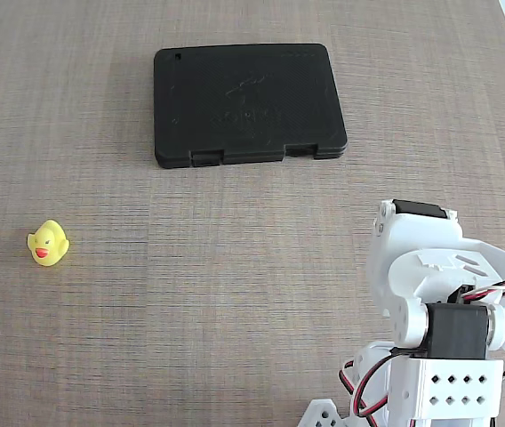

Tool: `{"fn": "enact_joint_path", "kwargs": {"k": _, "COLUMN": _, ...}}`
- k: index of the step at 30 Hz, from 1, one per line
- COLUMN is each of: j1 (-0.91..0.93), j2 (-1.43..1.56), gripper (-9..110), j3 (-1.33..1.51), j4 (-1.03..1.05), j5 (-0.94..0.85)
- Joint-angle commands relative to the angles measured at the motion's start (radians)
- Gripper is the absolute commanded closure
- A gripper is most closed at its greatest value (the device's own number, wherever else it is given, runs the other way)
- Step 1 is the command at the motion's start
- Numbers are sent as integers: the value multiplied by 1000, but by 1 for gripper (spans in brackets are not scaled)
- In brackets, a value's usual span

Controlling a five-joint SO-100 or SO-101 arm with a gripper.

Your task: Grasp a duck and put it on the black surface.

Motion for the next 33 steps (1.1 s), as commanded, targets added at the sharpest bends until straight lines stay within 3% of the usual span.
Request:
{"fn": "enact_joint_path", "kwargs": {"k": 1, "j1": -5, "j2": -230, "gripper": 101, "j3": -215, "j4": -14, "j5": 3}}
{"fn": "enact_joint_path", "kwargs": {"k": 7, "j1": -49, "j2": -670, "gripper": 101, "j3": -640, "j4": -14, "j5": 3}}
{"fn": "enact_joint_path", "kwargs": {"k": 14, "j1": -354, "j2": -1154, "gripper": 101, "j3": -988, "j4": 0, "j5": 14}}
{"fn": "enact_joint_path", "kwargs": {"k": 25, "j1": -853, "j2": -1600, "gripper": 101, "j3": -1154, "j4": -8, "j5": 15}}
{"fn": "enact_joint_path", "kwargs": {"k": 33, "j1": -966, "j2": -1786, "gripper": 99, "j3": -1289, "j4": 0, "j5": 15}}
